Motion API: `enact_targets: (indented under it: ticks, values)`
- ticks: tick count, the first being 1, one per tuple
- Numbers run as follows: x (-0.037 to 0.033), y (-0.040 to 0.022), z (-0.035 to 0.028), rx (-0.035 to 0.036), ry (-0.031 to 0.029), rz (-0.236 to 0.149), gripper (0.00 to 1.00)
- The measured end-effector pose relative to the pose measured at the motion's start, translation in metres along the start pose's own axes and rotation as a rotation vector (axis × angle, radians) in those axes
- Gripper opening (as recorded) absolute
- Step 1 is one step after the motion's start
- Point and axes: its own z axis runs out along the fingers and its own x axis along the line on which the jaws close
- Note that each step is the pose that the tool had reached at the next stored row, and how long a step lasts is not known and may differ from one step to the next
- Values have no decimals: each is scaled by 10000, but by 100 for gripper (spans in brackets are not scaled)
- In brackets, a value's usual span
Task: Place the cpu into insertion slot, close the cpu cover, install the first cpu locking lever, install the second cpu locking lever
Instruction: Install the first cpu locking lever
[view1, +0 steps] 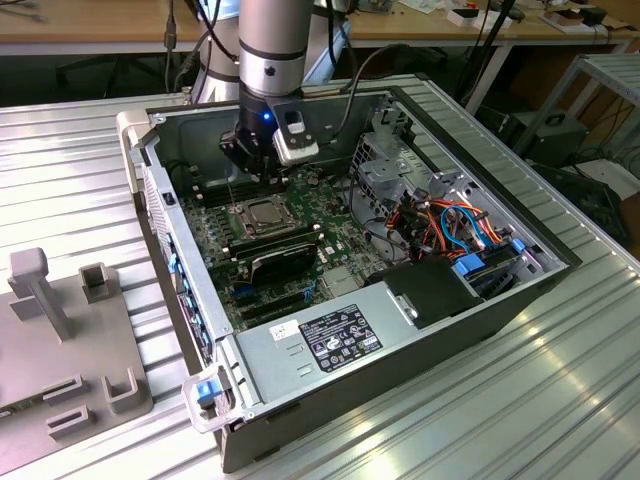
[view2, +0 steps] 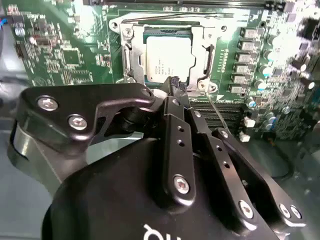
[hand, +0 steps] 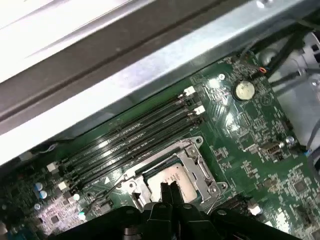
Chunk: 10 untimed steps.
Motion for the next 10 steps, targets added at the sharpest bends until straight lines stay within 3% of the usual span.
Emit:
enact_targets:
  ticks: [2,6,8,10]
  values:
    - [0,0,6,-42,2,-777,11]
    - [1,0,11,-83,3,-1529,11]
    - [1,0,15,-125,4,-2329,11]
    - [1,0,16,-154,4,-2830,11]
